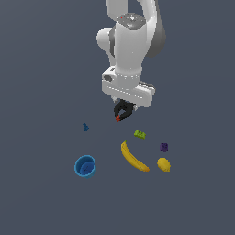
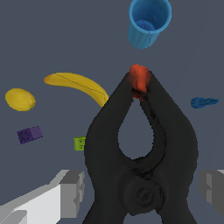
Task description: Pick up a designated object from a clutter of objects.
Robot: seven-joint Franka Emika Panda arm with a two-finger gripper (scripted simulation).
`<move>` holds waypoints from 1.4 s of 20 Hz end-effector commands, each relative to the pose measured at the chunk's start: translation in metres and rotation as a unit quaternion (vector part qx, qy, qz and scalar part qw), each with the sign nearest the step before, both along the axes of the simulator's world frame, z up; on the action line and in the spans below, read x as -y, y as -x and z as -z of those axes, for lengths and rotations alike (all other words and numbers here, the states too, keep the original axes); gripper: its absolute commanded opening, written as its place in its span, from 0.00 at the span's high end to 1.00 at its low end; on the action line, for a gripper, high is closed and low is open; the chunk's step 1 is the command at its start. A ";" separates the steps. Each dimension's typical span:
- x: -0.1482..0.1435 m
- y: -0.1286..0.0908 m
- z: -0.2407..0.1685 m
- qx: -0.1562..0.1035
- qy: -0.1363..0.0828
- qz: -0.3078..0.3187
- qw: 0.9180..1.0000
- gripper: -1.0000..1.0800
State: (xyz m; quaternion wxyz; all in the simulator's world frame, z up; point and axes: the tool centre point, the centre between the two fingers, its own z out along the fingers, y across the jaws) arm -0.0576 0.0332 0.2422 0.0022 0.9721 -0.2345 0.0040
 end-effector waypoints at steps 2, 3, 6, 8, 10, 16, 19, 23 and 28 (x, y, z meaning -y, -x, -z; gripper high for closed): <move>-0.033 0.013 -0.029 0.000 0.001 0.000 1.000 1.00; -0.043 0.016 -0.037 0.000 0.001 0.000 1.000 1.00; -0.071 0.026 -0.060 -0.001 0.001 0.000 1.000 1.00; -0.090 0.033 -0.076 -0.001 0.000 0.000 1.000 1.00; -0.108 0.039 -0.091 -0.002 0.000 0.000 1.000 1.00; -0.157 0.054 -0.132 -0.003 -0.001 0.000 1.000 1.00; -0.175 0.058 -0.146 -0.003 -0.002 0.000 1.000 1.00; -0.190 0.062 -0.159 -0.003 -0.003 0.001 1.000 1.00; -0.198 0.063 -0.165 -0.003 -0.003 0.001 1.000 1.00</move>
